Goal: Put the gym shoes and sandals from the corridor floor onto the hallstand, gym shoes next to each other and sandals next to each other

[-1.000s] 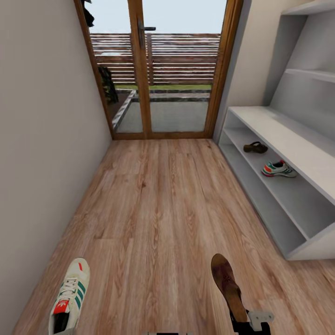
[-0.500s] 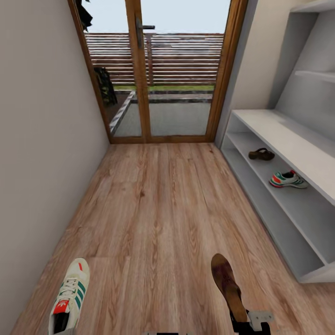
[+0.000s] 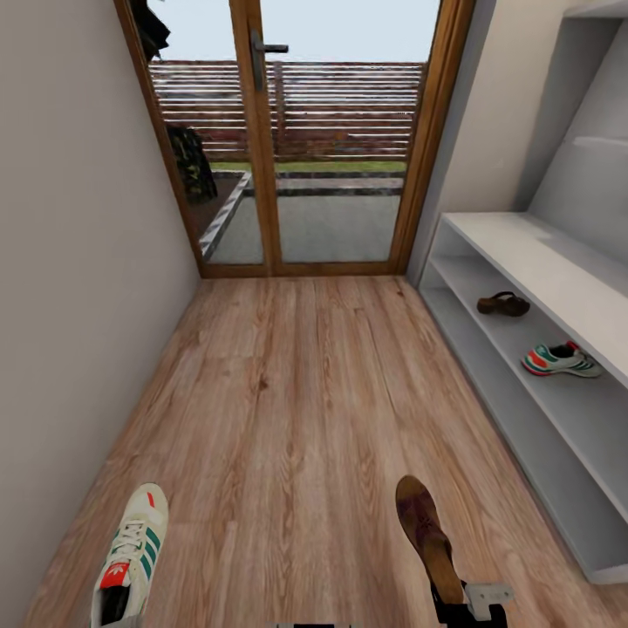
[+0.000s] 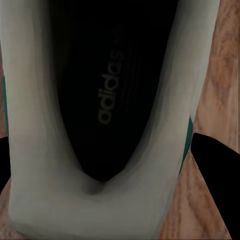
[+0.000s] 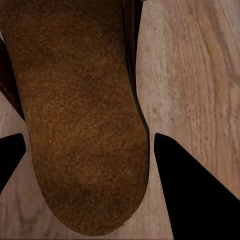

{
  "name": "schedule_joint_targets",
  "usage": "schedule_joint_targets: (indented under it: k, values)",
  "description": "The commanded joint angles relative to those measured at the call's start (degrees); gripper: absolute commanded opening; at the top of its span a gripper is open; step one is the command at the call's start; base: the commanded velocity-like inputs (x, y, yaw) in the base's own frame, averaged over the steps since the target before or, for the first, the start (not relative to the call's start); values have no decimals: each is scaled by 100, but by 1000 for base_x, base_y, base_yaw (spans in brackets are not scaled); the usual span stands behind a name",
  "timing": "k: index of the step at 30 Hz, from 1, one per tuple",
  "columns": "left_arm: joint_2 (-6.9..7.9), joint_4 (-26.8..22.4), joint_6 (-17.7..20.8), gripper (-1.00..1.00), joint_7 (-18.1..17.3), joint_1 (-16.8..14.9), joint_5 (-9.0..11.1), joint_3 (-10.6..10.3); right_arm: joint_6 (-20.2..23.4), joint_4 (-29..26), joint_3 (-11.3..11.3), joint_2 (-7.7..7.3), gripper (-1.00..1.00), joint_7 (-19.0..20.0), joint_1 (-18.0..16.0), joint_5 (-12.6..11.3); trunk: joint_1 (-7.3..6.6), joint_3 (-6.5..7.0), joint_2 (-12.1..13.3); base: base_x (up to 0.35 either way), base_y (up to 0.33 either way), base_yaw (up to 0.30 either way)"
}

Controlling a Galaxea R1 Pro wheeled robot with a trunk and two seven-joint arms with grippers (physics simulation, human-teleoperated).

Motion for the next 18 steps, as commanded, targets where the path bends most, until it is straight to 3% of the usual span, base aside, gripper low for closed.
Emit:
schedule_joint_targets:
  k: [1, 18]
  values:
    - [0, 5, -14, -100, -24, -4, 29, 10, -21, 2, -49, 5, -100, 55, -4, 24, 3, -4, -1, 338, 0, 0]
    - [0, 5, -14, -100, -24, -4, 30, 11, -21, 9, -49, 5, -100, 55, -4, 27, 3, -4, -1, 339, 0, 0]
